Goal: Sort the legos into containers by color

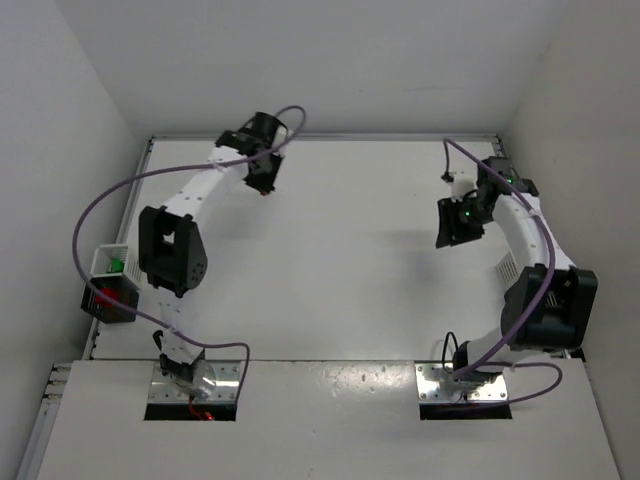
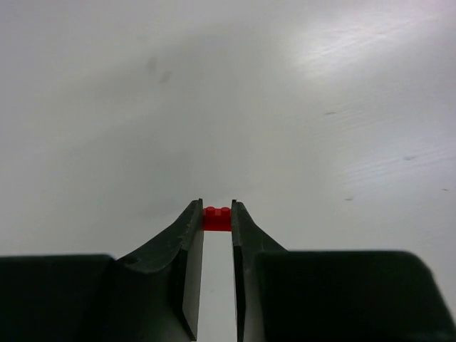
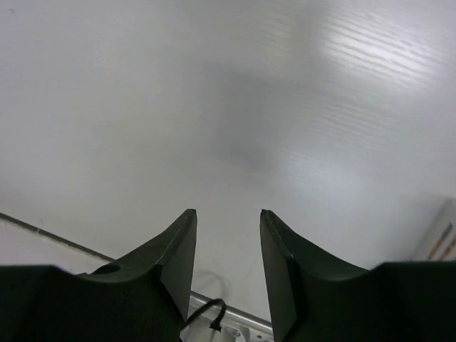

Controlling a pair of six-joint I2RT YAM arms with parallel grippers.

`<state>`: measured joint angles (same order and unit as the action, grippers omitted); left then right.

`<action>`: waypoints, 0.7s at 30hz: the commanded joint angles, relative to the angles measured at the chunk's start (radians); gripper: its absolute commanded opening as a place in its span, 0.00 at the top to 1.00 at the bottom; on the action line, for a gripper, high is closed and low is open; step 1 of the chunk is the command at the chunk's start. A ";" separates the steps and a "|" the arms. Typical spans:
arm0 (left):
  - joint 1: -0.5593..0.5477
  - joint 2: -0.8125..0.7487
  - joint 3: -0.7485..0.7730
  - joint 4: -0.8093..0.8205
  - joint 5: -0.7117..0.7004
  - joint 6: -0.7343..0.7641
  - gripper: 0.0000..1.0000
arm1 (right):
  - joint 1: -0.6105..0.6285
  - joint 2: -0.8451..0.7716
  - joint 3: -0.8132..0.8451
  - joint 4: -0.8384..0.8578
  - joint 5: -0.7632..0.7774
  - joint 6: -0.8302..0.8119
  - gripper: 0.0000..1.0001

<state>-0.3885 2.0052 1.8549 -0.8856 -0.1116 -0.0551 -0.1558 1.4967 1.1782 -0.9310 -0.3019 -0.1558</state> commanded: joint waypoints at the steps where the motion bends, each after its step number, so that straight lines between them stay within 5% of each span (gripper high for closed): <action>1: 0.124 -0.103 0.041 -0.154 -0.056 -0.015 1.00 | 0.100 0.052 0.069 0.069 -0.029 0.087 0.59; 6: 0.365 -0.270 -0.017 -0.210 -0.031 0.027 1.00 | 0.249 0.129 0.139 0.078 0.012 0.096 0.52; 15: 0.799 -0.514 -0.215 -0.269 0.055 0.204 1.00 | 0.340 0.214 0.192 0.047 -0.059 0.096 0.46; 21: 0.973 -0.634 -0.374 -0.269 0.078 0.300 1.00 | 0.370 0.214 0.181 0.047 -0.039 0.096 0.46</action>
<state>0.5323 1.4250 1.5253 -1.1313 -0.0750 0.1654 0.1974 1.7153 1.3319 -0.8917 -0.3328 -0.0738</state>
